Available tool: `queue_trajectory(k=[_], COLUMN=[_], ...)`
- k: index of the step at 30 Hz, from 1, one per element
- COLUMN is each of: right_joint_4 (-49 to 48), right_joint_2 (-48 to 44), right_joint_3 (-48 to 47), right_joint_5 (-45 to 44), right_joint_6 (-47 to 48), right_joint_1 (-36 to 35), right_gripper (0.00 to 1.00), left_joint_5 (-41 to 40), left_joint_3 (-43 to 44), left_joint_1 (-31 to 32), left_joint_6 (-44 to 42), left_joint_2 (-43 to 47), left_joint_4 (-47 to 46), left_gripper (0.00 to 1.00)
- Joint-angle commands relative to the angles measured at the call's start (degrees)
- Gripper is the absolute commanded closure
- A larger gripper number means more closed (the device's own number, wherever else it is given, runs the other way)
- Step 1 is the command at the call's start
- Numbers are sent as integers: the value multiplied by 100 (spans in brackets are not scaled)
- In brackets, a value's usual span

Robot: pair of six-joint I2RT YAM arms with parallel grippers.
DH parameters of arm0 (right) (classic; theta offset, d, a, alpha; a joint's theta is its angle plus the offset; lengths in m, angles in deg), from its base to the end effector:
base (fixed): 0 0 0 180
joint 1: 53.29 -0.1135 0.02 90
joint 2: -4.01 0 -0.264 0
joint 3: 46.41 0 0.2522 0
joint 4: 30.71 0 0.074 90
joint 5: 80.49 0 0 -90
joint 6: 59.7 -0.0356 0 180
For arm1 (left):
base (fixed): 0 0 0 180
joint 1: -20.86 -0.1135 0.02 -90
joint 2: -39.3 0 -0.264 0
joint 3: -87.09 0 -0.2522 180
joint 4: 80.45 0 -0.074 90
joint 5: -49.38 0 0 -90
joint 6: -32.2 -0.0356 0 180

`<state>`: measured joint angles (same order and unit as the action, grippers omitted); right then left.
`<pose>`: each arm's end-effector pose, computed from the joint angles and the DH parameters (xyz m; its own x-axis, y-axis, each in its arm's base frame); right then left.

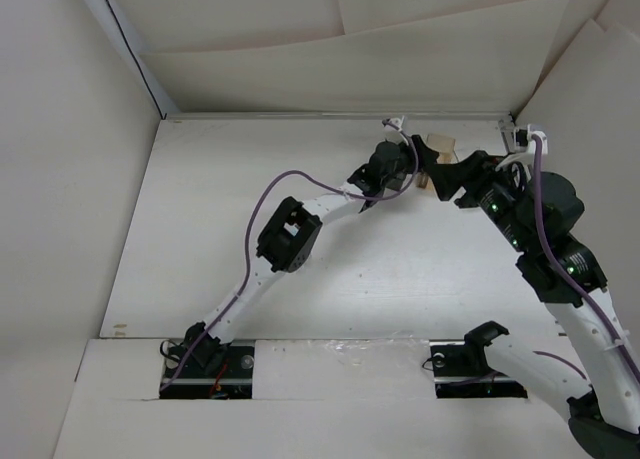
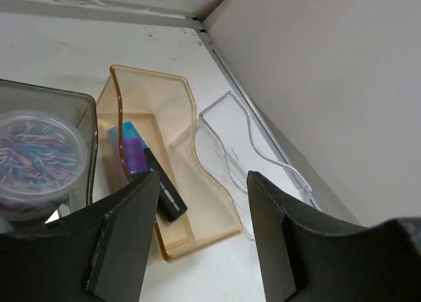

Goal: Sort the stationery into containers
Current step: Grab a piece of stationery with the right arm

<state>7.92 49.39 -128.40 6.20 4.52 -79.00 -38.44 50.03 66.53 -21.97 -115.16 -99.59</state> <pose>0.1329 0.0617 0.4480 -0.1943 0.3883 -0.9008 -0.3294 0.8392 0.4328 0.4280 -0.4401 0.1915 -0.3587 -0.4699 -0.8066 0.6551 0.4887 -0.5761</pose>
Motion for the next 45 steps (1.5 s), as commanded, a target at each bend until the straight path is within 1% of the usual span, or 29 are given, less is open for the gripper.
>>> queue_trajectory(k=[1, 2, 3, 4, 5, 6, 8, 9, 10, 11, 12, 13, 14, 16, 17, 18, 19, 22, 23, 24, 25, 27, 28, 29, 32, 35, 38, 42, 45], right_joint_4=[-175, -175, -96, -96, -26, -25, 45, 45, 45, 45, -16, -69, -121, -262, -341, -446, -665, -1096, -1228, -1369, -1518, -1879, -2002, -2255, -2468, -2592, -2671, -2732, -2785], right_joint_2=[-135, -187, -188, -188, -188, -188, -188, -136, -135, -74, -74, -74, 48, 233, 356, 688, 882, 1778, 2198, 2203, 2612, 3044, 3464, 3651, 4388, 4995, 5401, 6077, 6245], right_joint_3=[-209, -270, -331, -332, -332, -332, -279, -175, -17, 80, 203, 335, 554, 731, 888, 960, 1021, 1127, 1127, 1127, 1180, 1180, 1180, 1180, 1057, 795, 531, 144, -67], right_joint_5=[-187, -187, -187, -187, -118, -117, 49, 180, 243, 295, 435, 497, 550, 796, 919, 1042, 1269, 1324, 1194, 1140, 1140, 1130, 1131, 1131, 859, 656, 568, 638, 639], right_joint_6=[108, 161, 161, 161, 161, 161, 161, 161, 161, 213, 214, 214, 214, 266, 266, 319, 371, 372, 372, 372, 320, 319, 250, 171, 108, 56, 56, 3, -50], right_joint_1=[-65, -65, -65, -65, -65, -65, -118, -118, -118, -118, -170, -171, -171, -276, -328, -381, -538, -890, -1152, -1286, -1383, -1612, -1664, -1717, -1919, -1990, -2043, -2096, -2096], right_gripper=[39, 45, 50, 64, 71, 75, 84, 86, 87, 88, 90, 90, 90, 90, 90, 90, 90, 86, 81, 81, 74, 69, 66, 58, 52, 52, 50, 50, 50], left_joint_5=[38, -50, -103, -155, -321, -453, -708, -927, -1008, -1078, -1140, -1140, -1140, -1201, -1315, -1455, -1683, -1983, -2167, -2256, -2361, -2634, -2687, -2739, -2871, -2925, -2925, -2977, -2925], left_joint_3=[-700, -858, -1025, -1488, -1736, -1965, -2729, -3010, -3318, -4069, -4494, -4925, -5808, -6613, -6947, -7464, -7696, -8504, -8863, -8867, -9197, -9524, -9839, -9990, -10508, -10852, -11090, -11283, -11284], left_joint_1=[38, 38, 38, 38, 38, 38, 38, -14, -162, -259, -373, -496, -733, -884, -884, -884, -884, -884, -884, -884, -884, -884, -937, -937, -937, -937, -937, -937, -937], left_joint_6=[-322, -384, -436, -507, -577, -638, -701, -631, -352, -140, 88, 317, 702, 872, 873, 873, 820, 820, 820, 820, 820, 881, 934, 934, 1057, 1136, 1075, 900, 899], left_joint_2=[1697, 1917, 2380, 2628, 2883, 3121, 3859, 4096, 4594, 4852, 5115, 5379, 5912, 6425, 6924, 7163, 7392, 8341, 8805, 9036, 9264, 9695, 10106, 10293, 10891, 11242, 11437, 11437, 11385], left_joint_4=[-594, -594, -498, -498, -498, -411, -183, -94, -15, 55, 56, 56, 56, -23, -23, 229, 354, 845, 1065, 1067, 1293, 1505, 1576, 1699, 1822, 1771, 1490, 1295, 1234], left_gripper=[48, 51, 52, 54, 56, 58, 63, 65, 66, 67, 70, 72, 72, 73, 73, 73, 74, 74, 74, 74, 74, 74, 74, 74, 73, 70, 69, 67, 67])
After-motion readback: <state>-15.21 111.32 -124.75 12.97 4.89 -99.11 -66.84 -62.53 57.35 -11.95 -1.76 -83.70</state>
